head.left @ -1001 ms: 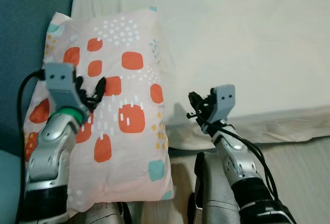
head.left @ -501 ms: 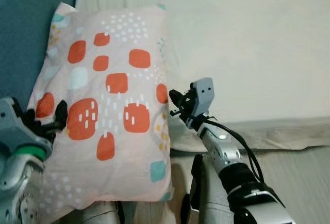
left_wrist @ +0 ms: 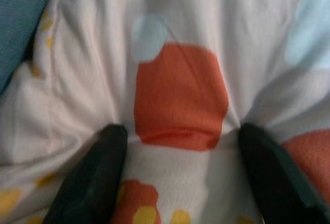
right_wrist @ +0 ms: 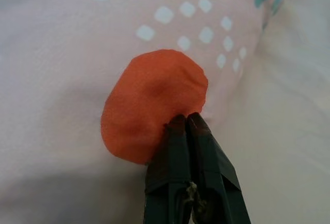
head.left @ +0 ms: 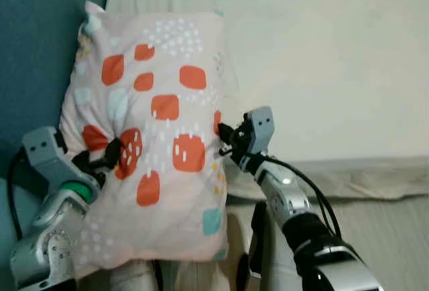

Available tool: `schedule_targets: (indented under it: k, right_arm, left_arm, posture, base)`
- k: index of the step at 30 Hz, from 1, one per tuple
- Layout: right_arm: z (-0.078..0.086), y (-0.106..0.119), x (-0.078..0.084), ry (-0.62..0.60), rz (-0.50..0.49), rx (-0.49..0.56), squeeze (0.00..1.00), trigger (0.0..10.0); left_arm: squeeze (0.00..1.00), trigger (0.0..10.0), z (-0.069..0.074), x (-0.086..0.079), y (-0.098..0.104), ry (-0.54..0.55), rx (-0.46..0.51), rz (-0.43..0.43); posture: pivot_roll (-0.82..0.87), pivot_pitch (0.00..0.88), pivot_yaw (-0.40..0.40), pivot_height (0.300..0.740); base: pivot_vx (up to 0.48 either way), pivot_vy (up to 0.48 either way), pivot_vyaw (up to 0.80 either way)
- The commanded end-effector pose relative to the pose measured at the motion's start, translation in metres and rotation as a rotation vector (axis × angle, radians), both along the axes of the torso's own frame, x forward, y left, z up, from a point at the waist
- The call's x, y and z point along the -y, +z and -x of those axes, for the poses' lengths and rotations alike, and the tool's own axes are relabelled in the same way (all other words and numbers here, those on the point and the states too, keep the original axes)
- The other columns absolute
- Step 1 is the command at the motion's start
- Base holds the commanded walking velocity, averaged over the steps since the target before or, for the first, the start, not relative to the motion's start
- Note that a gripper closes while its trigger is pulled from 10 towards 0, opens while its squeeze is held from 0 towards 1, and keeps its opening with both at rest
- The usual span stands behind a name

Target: Clean up the room

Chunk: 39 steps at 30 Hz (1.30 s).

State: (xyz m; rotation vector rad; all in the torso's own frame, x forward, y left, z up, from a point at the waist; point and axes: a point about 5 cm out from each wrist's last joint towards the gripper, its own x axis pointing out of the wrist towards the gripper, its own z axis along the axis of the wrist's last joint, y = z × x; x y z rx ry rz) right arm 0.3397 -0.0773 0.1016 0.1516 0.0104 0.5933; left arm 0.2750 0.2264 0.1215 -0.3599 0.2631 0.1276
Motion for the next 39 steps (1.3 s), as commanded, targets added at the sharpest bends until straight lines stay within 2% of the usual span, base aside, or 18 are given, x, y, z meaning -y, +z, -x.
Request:
schedule_targets:
  k: [1, 6, 7, 8, 11, 16, 21, 32, 36, 39]
  right_arm:
    - [0.003, -0.005, -0.001, 0.007, -0.002, -0.013, 0.00, 10.0]
    - [0.004, -0.006, 0.000, 0.003, -0.005, -0.010, 0.00, 10.0]
    - [0.005, -0.006, 0.001, -0.002, -0.008, -0.009, 0.00, 10.0]
    - [0.005, -0.007, 0.002, -0.006, -0.008, -0.008, 0.00, 10.0]
    - [0.007, -0.009, 0.005, -0.018, -0.011, -0.008, 0.00, 10.0]
    - [0.008, -0.010, 0.007, -0.023, -0.012, -0.009, 0.00, 10.0]
    - [0.008, -0.010, 0.006, -0.023, -0.012, -0.009, 0.00, 10.0]
    - [0.006, -0.008, 0.006, -0.029, -0.016, -0.007, 0.00, 10.0]
    - [0.006, -0.009, 0.007, -0.033, -0.015, -0.007, 0.00, 10.0]
    - [0.006, -0.009, 0.008, -0.037, -0.014, -0.008, 0.00, 10.0]
  left_arm:
    - [0.00, 10.0, -0.009, 0.018, -0.023, -0.067, -0.128, -0.035]
    - [0.00, 10.0, -0.018, 0.027, -0.026, -0.114, -0.167, -0.056]
    - [0.00, 2.8, -0.020, 0.031, -0.027, -0.146, -0.175, -0.045]
    - [0.00, 0.0, -0.020, 0.036, -0.028, -0.176, -0.187, -0.044]
    - [0.00, 0.0, -0.018, 0.043, -0.032, -0.229, -0.208, -0.033]
    - [0.00, 0.0, -0.011, 0.048, -0.031, -0.267, -0.205, -0.004]
    - [0.00, 0.0, -0.010, 0.050, -0.028, -0.280, -0.199, -0.007]
    - [0.00, 0.0, -0.010, 0.046, -0.017, -0.260, -0.187, -0.109]
    - [0.00, 0.0, -0.010, 0.044, -0.015, -0.254, -0.183, -0.123]
    - [0.00, 0.0, -0.011, 0.046, -0.006, -0.258, -0.146, -0.127]
  posture:
    - [0.13, 0.113, -0.020, 0.510]
    - [0.12, 0.111, -0.014, 0.510]
    - [0.11, 0.109, -0.009, 0.510]
    - [0.11, 0.110, -0.005, 0.510]
    - [0.10, 0.112, -0.003, 0.510]
    - [0.11, 0.111, -0.001, 0.510]
    - [0.11, 0.110, -0.002, 0.510]
    - [0.11, 0.111, 0.001, 0.510]
    - [0.11, 0.107, 0.002, 0.510]
    - [0.11, 0.105, 0.002, 0.510]
  base:
    - [0.000, 0.000, 0.00]
    - [0.000, 0.000, 0.00]
    - [0.000, 0.000, 0.00]
    - [0.000, 0.000, 0.00]
    - [0.000, 0.000, 0.00]
    - [0.000, 0.000, 0.00]
    - [0.000, 0.000, 0.00]
    - [0.000, 0.000, 0.00]
    - [0.000, 0.000, 0.00]
    - [0.000, 0.000, 0.00]
